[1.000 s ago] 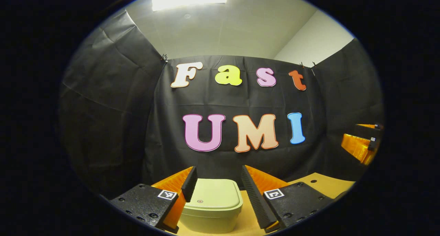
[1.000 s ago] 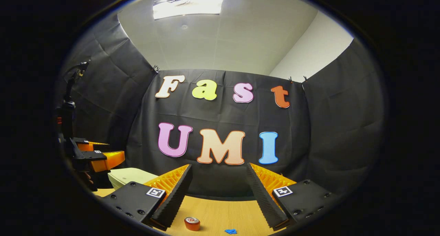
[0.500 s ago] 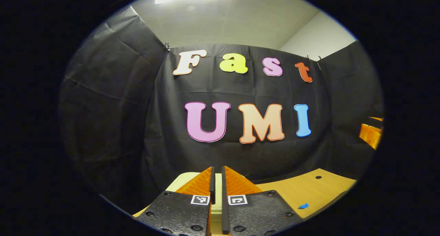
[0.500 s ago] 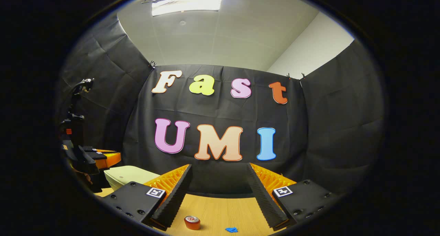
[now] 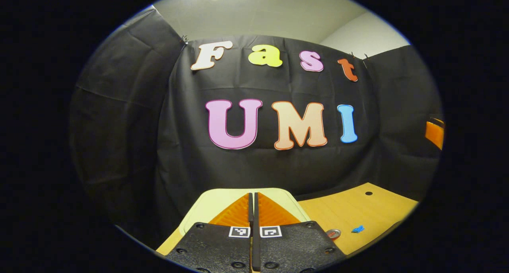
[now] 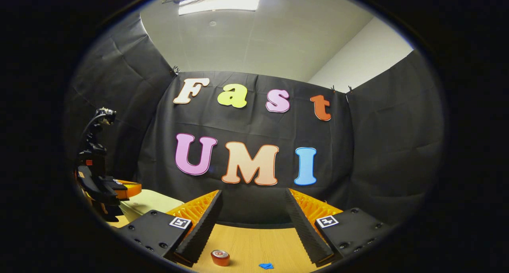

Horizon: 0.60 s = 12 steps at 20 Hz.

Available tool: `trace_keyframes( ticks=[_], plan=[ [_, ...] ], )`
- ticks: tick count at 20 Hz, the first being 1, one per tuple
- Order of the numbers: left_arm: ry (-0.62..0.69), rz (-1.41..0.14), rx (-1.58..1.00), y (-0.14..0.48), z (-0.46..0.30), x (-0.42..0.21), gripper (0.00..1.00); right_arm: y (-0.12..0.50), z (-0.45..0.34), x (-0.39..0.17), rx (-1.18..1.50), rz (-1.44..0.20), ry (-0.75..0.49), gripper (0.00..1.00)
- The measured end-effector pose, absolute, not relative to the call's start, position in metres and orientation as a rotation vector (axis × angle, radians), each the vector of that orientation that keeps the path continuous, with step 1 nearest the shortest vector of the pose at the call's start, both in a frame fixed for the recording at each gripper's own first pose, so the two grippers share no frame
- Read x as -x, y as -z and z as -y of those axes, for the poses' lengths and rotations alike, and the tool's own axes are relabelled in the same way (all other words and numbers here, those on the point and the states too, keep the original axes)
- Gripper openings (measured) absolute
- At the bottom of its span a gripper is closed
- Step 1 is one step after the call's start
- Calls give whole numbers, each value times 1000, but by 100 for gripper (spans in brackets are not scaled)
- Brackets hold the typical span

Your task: Press the lid of the desktop garbage bin to open it, pick up the crumpled paper on the desktop and throw it into the bin, then pick up the pop can on the desktop and drop it into the bin, and finally close the garbage bin lid.

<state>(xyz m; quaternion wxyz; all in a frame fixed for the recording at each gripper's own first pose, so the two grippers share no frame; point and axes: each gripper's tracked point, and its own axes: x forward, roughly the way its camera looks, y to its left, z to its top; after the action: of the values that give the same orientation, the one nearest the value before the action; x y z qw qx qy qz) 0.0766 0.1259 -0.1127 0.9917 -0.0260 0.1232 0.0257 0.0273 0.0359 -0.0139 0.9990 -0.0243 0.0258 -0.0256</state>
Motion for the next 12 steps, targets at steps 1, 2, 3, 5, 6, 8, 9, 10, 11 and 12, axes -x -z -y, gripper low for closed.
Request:
trace_keyframes(
  ticks=[1, 2, 3, 5, 6, 8, 9, 10, 11, 12],
  plan=[
    [-43, -268, 57, 119, -123, -75, 0, 15, -36, -26, 49, -53, 54, 99],
    [-36, -282, 59, 124, -125, -76, 0, 16, -37, -27, 49, -56, 56, 99],
    [-38, -295, 54, 127, -127, -76, 0, 18, -37, -27, 50, -61, 58, 98],
    [-47, -321, 45, 137, -131, -77, 0, 22, -37, -28, 50, -71, 63, 98],
    [-56, -340, 46, 141, -133, -75, 0, 23, -35, -28, 50, -75, 67, 99],
    [-66, -375, 70, 152, -134, -70, 0, 26, -34, -27, 46, -82, 70, 99],
    [-70, -379, 80, 152, -133, -69, 0, 26, -33, -27, 45, -85, 72, 99],
    [-69, -370, 74, 150, -132, -69, 0, 27, -32, -28, 45, -85, 72, 98],
    [-67, -391, 58, 155, -132, -69, 0, 27, -33, -27, 45, -84, 70, 98],
    [-63, -389, 40, 154, -132, -69, 0, 28, -33, -27, 45, -84, 68, 98]
  ],
)
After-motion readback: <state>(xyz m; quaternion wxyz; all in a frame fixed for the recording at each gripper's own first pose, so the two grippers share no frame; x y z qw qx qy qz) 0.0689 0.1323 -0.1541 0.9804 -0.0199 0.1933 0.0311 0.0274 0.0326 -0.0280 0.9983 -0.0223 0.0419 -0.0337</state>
